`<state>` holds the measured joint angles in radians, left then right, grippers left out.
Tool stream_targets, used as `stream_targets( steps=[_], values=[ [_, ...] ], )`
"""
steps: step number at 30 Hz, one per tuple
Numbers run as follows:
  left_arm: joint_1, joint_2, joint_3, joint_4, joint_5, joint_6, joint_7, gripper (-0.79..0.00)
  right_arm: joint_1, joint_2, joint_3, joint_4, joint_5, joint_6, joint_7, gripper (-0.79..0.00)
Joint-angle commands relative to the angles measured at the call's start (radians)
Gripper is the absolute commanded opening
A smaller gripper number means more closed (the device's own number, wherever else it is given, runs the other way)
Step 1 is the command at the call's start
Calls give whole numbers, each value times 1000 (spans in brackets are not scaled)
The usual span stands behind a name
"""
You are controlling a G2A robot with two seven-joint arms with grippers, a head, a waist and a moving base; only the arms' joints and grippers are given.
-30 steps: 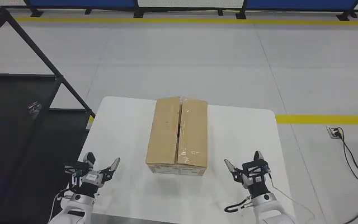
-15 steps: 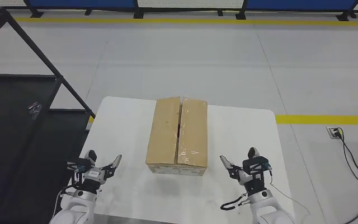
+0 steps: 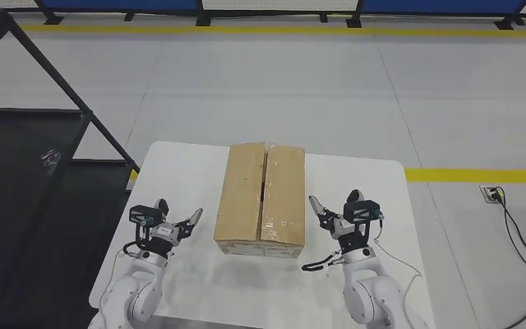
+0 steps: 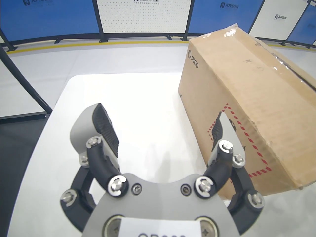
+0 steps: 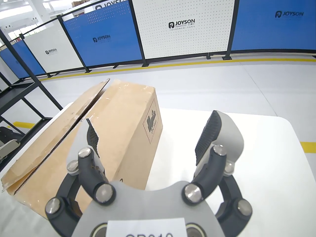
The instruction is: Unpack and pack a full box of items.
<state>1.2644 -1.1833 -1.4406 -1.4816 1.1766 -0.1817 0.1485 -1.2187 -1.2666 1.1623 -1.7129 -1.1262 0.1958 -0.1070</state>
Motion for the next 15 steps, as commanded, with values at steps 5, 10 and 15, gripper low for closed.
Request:
stream_targets(
  steps=[5,10,15],
  values=[
    [2,0,3,-1,6,3,-4,0,0,0,0,0,0,0,0,0],
    [-12,-7,44,4,27,3,-16,0,-28,2,6,-23,-21,-87,-52,0],
    [-24,-12,67,17,42,9,-7,0,-43,3,16,-34,-48,-134,-60,0]
  ],
)
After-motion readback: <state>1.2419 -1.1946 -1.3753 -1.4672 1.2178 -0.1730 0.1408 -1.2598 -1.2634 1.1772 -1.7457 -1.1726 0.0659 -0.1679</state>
